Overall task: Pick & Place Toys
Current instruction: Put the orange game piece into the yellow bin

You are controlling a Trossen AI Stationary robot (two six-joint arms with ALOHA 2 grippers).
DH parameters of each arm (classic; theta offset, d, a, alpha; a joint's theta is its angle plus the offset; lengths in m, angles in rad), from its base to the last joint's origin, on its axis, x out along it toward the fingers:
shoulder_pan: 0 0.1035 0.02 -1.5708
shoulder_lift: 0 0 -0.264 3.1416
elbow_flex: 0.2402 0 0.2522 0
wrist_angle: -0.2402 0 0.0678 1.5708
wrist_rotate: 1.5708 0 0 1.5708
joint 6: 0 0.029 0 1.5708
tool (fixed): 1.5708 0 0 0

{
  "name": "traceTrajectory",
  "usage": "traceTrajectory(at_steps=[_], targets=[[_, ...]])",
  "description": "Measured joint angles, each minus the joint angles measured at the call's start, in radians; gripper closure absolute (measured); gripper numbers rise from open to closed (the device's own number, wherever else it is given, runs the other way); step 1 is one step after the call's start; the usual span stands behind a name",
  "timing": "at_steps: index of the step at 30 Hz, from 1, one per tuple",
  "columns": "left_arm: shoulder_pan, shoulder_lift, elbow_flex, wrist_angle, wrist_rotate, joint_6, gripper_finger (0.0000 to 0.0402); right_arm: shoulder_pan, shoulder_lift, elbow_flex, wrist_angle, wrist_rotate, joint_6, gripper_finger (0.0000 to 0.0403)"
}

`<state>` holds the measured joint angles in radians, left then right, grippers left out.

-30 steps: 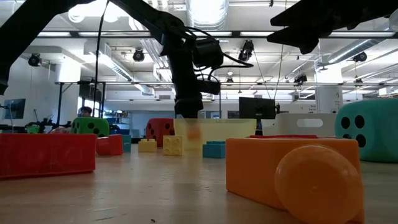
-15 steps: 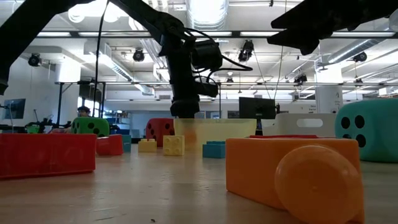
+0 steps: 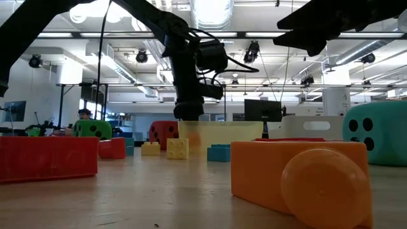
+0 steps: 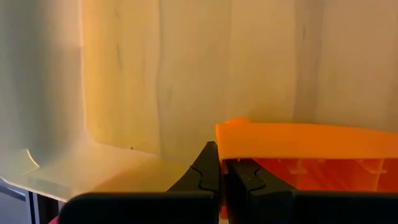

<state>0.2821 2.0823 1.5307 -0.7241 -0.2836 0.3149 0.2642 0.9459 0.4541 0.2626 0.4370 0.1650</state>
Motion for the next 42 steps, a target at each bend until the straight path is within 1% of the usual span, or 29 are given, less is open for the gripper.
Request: traceTrajectory(at_steps=[9, 12, 20, 34, 42], targets=[[-0.001, 0.0, 0.0, -0.01, -0.003, 0.0, 0.0401, 0.0, 0.0, 0.0, -0.001, 0.0, 0.0, 0.0126], [-0.001, 0.0, 0.0, -0.01, -0.011, -0.001, 0.0396, 0.0, 0.0, 0.0, -0.001, 0.0, 0.0, 0.0126], [-0.015, 0.0, 0.0, -0.016, -0.065, 0.0, 0.0339, 0.0, 0.0, 0.0, -0.002, 0.0, 0.0, 0.0126], [-0.024, -0.004, 0.001, -0.02, -0.068, 0.001, 0.0258, 0.0, 0.0, 0.0, -0.005, 0.0, -0.005, 0.0126], [-0.025, -0.03, 0.002, -0.022, -0.068, 0.0, 0.021, 0.0, 0.0, 0.0, -0.005, 0.0, -0.008, 0.0126]])
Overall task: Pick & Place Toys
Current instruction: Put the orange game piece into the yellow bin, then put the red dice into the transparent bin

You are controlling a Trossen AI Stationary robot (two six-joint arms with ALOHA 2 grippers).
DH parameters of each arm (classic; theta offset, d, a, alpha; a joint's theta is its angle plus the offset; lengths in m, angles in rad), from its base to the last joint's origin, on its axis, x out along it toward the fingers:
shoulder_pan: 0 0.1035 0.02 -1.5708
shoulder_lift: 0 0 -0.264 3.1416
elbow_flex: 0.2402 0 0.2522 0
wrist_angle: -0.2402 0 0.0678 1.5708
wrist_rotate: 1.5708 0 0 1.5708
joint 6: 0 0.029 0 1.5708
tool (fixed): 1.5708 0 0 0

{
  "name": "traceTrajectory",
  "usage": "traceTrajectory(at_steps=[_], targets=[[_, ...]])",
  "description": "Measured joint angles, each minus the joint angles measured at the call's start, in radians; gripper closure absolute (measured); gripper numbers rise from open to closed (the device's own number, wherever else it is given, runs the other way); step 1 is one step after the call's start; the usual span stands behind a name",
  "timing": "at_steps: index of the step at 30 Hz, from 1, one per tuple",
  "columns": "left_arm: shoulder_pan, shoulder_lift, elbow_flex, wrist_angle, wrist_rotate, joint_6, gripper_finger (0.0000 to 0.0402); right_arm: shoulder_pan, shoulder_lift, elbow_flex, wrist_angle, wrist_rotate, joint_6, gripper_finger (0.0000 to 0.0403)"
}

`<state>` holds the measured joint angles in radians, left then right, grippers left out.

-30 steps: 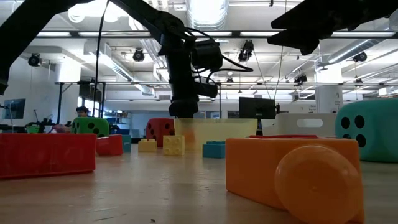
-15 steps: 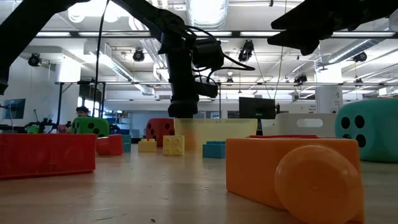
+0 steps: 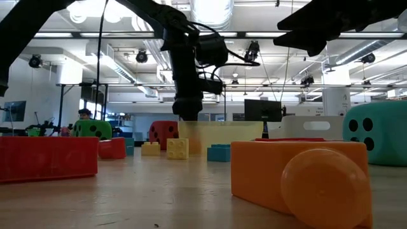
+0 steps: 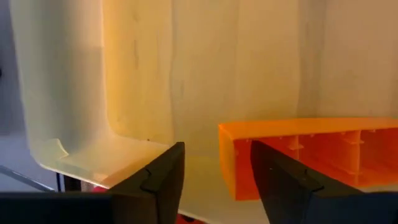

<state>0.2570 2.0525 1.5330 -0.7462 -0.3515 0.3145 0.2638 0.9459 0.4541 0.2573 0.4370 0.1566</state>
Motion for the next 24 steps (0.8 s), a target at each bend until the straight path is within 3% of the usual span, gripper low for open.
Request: traceTrajectory(at_steps=[12, 24], targets=[[-0.007, -0.094, 0.0, -0.116, 0.0, -0.078, 0.0188, 0.0, 0.0, 0.0, -0.015, 0.0, 0.0, 0.0126], [0.029, -0.289, 0.0, -0.227, -0.031, -0.41, 0.0188, 0.0, 0.0, 0.0, -0.015, 0.0, 0.0, 0.0126]])
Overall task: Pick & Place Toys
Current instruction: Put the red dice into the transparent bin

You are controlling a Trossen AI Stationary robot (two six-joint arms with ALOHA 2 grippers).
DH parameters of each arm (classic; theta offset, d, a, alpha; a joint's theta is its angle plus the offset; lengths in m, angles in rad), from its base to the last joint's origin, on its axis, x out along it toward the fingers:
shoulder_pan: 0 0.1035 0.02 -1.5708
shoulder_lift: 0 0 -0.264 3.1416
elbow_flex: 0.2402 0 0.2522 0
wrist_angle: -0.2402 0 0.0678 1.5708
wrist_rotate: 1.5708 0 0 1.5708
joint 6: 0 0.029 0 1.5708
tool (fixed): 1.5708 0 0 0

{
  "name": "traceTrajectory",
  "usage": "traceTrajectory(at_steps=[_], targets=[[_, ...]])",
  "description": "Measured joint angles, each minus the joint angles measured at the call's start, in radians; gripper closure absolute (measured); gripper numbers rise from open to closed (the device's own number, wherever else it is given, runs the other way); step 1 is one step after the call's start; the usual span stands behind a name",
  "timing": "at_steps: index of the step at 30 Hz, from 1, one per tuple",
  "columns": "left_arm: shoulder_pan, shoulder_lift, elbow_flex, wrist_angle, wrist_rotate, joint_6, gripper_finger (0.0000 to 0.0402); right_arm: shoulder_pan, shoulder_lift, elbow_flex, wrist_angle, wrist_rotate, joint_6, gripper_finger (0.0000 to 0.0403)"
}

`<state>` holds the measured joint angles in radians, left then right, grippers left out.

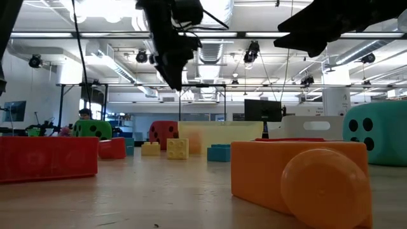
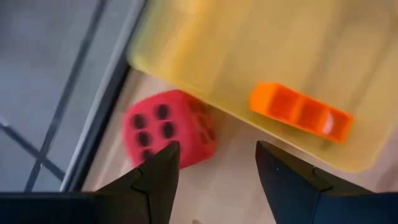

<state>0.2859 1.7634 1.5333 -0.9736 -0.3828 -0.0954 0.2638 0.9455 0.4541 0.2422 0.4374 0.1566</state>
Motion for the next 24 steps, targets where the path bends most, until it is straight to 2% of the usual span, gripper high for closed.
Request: traceTrajectory(at_steps=[2, 5, 8, 13, 16, 24], targets=[[0.007, -0.019, 0.0, 0.001, -0.041, -0.01, 0.0188, 0.0, 0.0, 0.0, 0.001, 0.0, 0.0, 0.0126], [0.008, -0.023, 0.0, 0.002, -0.104, 0.057, 0.0188, 0.0, 0.0, 0.0, 0.001, 0.0, 0.0, 0.0126], [0.005, -0.006, 0.0, 0.001, -0.117, 0.082, 0.0188, 0.0, 0.0, 0.0, 0.001, 0.0, 0.0, 0.0126], [0.033, 0.03, 0.0, 0.0, -0.131, -0.044, 0.0188, 0.0, 0.0, 0.0, 0.001, 0.0, 0.0, 0.0126], [0.062, 0.044, 0.0, -0.013, -0.136, -0.066, 0.0188, 0.0, 0.0, 0.0, 0.001, 0.0, 0.0, 0.0126], [0.073, 0.115, -0.002, -0.015, -0.134, 0.081, 0.0188, 0.0, 0.0, 0.0, -0.001, 0.0, 0.0, 0.0126]])
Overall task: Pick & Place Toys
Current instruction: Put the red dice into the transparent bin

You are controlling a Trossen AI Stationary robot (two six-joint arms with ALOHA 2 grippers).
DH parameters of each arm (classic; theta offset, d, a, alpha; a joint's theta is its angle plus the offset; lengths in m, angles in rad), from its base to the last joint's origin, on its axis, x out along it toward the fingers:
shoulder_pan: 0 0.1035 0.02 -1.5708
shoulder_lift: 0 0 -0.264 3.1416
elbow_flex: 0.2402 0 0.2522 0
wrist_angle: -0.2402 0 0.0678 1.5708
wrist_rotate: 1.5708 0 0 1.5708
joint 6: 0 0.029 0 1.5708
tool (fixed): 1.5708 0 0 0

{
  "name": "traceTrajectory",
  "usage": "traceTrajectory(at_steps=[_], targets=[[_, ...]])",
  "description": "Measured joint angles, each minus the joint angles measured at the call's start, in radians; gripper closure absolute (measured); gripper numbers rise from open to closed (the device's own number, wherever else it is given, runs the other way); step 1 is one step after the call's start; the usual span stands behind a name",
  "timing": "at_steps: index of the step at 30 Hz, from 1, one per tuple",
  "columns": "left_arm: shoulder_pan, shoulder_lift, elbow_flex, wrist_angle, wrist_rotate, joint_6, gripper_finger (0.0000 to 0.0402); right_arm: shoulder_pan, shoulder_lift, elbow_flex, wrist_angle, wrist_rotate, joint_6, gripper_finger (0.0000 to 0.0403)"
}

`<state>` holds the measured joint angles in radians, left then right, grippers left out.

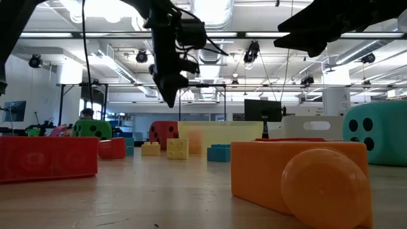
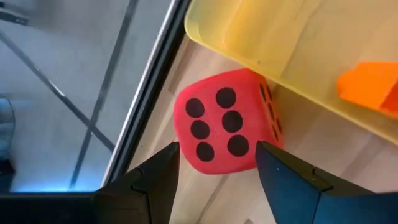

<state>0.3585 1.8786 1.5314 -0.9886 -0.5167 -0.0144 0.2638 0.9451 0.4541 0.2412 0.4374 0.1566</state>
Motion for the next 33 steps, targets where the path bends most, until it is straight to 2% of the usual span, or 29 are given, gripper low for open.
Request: traceTrajectory(at_steps=[6, 11, 20, 25, 33], targets=[[0.003, 0.053, 0.0, 0.003, 0.005, 0.007, 0.0188, 0.0, 0.0, 0.0, -0.001, 0.0, 0.0, 0.0126], [0.018, 0.06, 0.0, 0.021, 0.092, -0.008, 0.0188, 0.0, 0.0, 0.0, -0.003, 0.0, 0.0, 0.0126], [0.041, 0.078, 0.0, 0.021, 0.133, -0.035, 0.0181, 0.0, 0.0, 0.0, -0.003, 0.0, 0.0, 0.0126], [0.04, 0.083, 0.0, 0.032, 0.13, -0.015, 0.0137, 0.0, 0.0, 0.0, -0.004, 0.0, 0.0, 0.0126], [0.04, 0.083, 0.0, 0.046, 0.018, -0.008, 0.0052, 0.0, 0.0, 0.0, -0.006, 0.0, 0.0, 0.0126]])
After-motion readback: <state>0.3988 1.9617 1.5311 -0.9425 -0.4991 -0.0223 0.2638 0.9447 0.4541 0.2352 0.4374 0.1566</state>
